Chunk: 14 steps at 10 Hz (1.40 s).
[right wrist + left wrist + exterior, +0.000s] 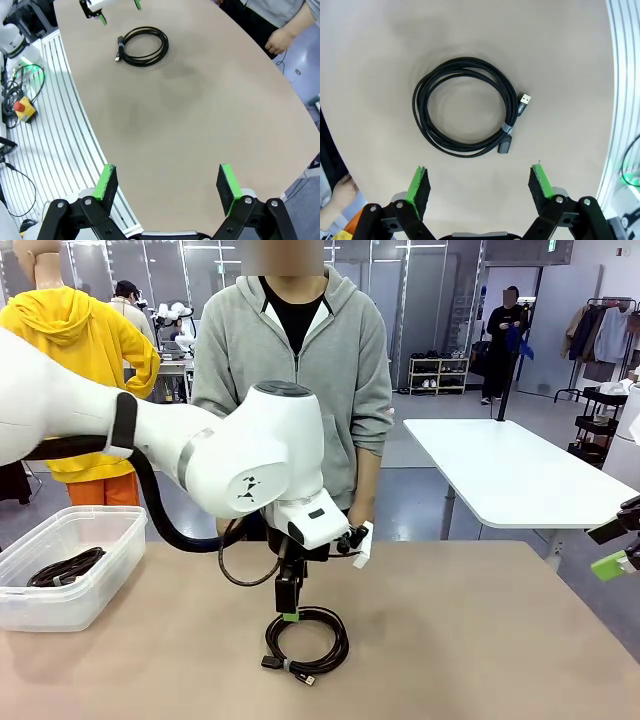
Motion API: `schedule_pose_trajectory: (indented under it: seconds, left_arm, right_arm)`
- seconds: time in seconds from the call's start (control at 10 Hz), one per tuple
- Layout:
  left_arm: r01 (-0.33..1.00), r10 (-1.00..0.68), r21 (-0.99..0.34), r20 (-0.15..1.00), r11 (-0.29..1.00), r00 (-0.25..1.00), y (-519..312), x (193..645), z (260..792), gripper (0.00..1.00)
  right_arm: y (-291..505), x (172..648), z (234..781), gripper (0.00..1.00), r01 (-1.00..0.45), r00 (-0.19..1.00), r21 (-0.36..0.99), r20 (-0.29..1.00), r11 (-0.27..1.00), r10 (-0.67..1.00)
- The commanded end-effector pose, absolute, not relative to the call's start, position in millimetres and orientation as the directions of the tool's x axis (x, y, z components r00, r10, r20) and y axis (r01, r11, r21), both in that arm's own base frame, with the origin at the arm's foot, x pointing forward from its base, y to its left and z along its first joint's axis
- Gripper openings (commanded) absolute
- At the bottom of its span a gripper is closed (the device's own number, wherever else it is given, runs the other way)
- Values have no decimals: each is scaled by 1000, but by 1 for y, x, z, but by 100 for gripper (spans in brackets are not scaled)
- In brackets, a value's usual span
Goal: Organize and store the cables.
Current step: Place the USB Extension Cable into the Organizing box.
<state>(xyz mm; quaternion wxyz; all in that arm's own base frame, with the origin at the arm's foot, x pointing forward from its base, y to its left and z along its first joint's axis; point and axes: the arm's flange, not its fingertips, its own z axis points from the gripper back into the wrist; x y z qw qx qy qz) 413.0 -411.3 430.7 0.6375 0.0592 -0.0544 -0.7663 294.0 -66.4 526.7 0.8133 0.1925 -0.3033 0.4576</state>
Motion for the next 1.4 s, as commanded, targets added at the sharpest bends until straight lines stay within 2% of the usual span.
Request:
schedule_pose_trajectory:
  seconds: [0.0, 0.2, 0.5, 0.6, 1.0, 1.3]
  left_arm:
    - [971, -980, 134, -37, -198, -195, -406, 422, 436, 100]
    - [968, -976, 126, -61, -217, -211, -405, 417, 425, 100]
    - [959, -970, 171, 47, -228, -239, -399, 408, 395, 100]
    - [963, -976, 162, -2, -216, -218, -397, 409, 383, 100]
    - [971, -975, 129, 67, -201, -210, -392, 422, 353, 100]
    - [974, -974, 66, 43, -219, -222, -394, 430, 334, 100]
  right_arm:
    - [-65, 294, 528, 100, -856, 409, 47, 669, 514, 620]
    - [-65, 294, 528, 100, -856, 409, 47, 669, 514, 620]
    - [-65, 294, 528, 100, -856, 409, 47, 669, 514, 620]
    - [-65, 294, 528, 100, -856, 409, 47, 669, 514, 620]
    - [-65, 294, 528, 100, -856, 409, 47, 669, 514, 620]
    - [-65, 294, 528, 100, -856, 409, 47, 669, 514, 620]
